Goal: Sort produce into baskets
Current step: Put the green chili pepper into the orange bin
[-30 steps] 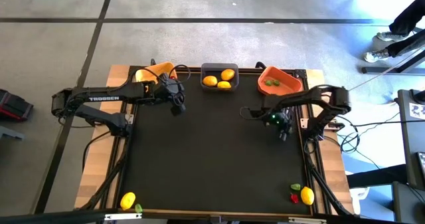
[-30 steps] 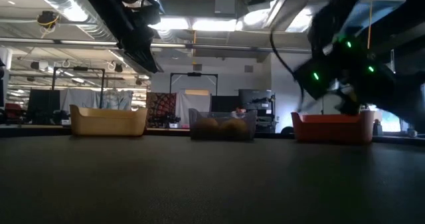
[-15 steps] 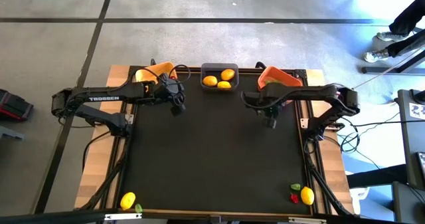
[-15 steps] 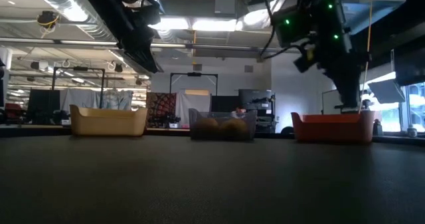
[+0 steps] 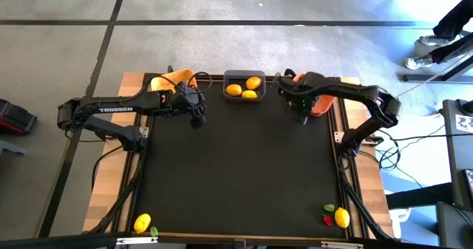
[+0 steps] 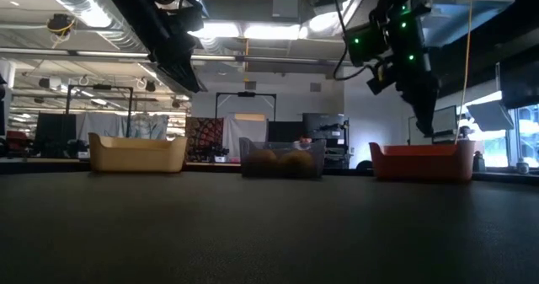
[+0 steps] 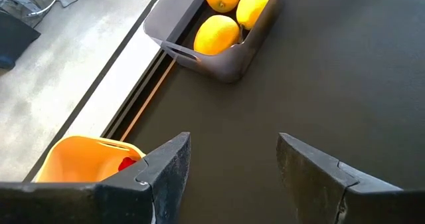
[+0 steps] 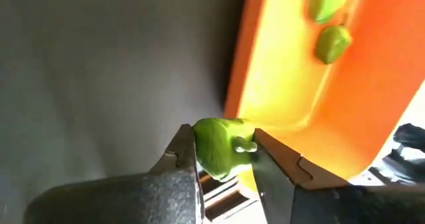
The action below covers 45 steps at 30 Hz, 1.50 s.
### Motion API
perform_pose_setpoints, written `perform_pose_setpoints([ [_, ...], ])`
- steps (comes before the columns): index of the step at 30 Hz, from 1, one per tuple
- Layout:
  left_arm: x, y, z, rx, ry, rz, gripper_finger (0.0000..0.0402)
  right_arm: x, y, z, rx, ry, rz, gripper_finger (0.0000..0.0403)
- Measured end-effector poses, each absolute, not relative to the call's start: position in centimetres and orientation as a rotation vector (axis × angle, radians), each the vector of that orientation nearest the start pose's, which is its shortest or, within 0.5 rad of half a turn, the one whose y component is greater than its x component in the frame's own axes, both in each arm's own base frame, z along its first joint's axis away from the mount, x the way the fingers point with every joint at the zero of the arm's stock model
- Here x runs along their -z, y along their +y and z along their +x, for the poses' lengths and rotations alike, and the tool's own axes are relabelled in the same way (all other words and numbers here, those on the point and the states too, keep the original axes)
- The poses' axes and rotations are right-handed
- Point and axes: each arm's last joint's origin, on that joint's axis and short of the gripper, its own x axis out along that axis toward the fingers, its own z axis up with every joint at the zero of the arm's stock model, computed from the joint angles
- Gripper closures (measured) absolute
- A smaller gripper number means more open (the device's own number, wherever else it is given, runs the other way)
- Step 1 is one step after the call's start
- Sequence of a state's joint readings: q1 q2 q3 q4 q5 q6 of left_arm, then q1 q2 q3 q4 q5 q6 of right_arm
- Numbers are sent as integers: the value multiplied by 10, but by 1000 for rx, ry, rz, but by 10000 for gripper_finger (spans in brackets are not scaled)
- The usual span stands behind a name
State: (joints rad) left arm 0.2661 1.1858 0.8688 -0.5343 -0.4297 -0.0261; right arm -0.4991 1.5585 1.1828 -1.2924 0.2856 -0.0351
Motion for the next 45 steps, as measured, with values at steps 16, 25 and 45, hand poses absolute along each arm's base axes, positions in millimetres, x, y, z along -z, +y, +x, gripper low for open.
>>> perform_pose_setpoints([
  [16, -258, 73, 223, -664, 856, 47, 183, -238, -198, 186, 772, 1560, 344, 327],
  [25, -258, 73, 223, -664, 856, 47, 182, -238, -209, 179, 819, 1525, 371, 303],
  [45, -258, 73, 223, -665, 855, 45, 182, -254, -177, 183, 720, 1539, 371, 220],
])
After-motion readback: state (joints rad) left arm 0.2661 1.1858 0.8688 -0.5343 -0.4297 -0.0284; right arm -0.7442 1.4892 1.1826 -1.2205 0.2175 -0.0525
